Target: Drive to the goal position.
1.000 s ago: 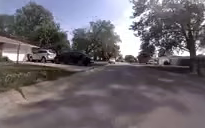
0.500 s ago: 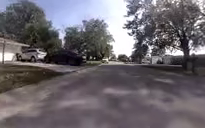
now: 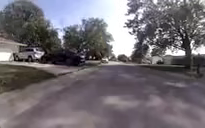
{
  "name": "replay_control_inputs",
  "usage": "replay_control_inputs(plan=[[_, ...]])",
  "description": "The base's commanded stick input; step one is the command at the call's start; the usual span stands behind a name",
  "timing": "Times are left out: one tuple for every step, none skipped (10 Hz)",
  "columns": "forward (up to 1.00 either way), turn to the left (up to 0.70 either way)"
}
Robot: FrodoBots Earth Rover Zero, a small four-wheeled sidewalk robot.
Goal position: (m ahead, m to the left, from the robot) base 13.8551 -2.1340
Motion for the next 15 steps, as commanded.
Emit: replay_control_inputs(plan=[[1.0,-0.05],[1.0,-0.25],[1.0,-0.3],[1.0,-0.3],[1.0,-0.19],[1.0,-0.02],[1.0,0.0],[1.0,0.0],[1.0,0.0],[1.0,0.0],[1.0,0.0],[1.0,0.0],[1.0,0.0],[1.0,0.0],[1.0,0.0]])
